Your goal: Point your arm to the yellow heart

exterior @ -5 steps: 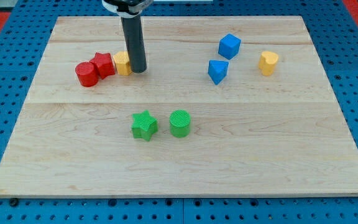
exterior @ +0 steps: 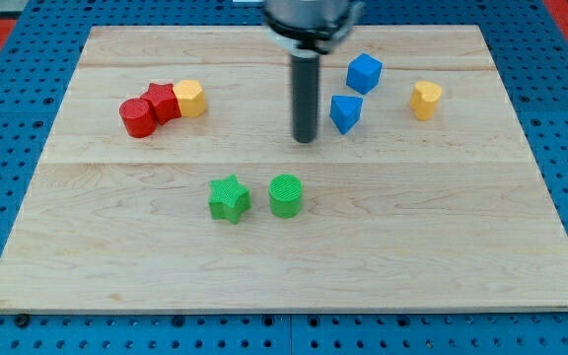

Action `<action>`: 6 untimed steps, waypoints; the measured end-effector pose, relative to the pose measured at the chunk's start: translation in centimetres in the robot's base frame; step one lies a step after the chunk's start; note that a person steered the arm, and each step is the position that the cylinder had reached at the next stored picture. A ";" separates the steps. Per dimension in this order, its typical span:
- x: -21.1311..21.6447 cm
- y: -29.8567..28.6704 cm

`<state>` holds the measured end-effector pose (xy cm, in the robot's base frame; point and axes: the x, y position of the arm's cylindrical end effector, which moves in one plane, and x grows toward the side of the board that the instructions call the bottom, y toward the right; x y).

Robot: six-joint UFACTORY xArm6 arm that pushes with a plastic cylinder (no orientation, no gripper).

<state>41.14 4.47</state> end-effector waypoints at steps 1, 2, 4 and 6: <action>0.3 7.5; 0.1 15.1; -4.1 18.0; -6.5 14.7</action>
